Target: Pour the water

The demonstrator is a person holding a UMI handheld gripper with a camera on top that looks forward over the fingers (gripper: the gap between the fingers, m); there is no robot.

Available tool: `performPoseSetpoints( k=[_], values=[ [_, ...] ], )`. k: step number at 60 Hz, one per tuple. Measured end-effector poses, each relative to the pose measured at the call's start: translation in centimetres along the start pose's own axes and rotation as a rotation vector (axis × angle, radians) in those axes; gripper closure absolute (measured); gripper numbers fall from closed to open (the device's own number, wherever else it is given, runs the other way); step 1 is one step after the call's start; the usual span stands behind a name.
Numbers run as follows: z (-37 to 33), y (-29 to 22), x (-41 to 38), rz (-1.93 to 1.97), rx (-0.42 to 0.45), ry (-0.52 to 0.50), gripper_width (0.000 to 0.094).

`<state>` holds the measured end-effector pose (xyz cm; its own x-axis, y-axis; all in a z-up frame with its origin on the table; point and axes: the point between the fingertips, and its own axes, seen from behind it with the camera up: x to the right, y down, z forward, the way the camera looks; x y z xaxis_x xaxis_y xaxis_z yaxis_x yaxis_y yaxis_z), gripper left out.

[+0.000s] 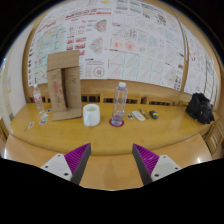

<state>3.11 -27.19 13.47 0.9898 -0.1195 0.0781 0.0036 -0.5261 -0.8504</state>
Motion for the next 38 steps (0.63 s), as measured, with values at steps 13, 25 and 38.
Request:
performPoseSetpoints(
  k=[13, 25, 38],
  values=[
    [-12.6, 4.0, -2.0, -0.017, 0.015, 0.009, 0.0086],
    [-19.1, 6.1, -2.5, -0.013, 0.034, 0.016, 0.0088],
    [-21.8, 5.5, -2.0, 0.004, 0.066, 0.034, 0.0088]
  ],
)
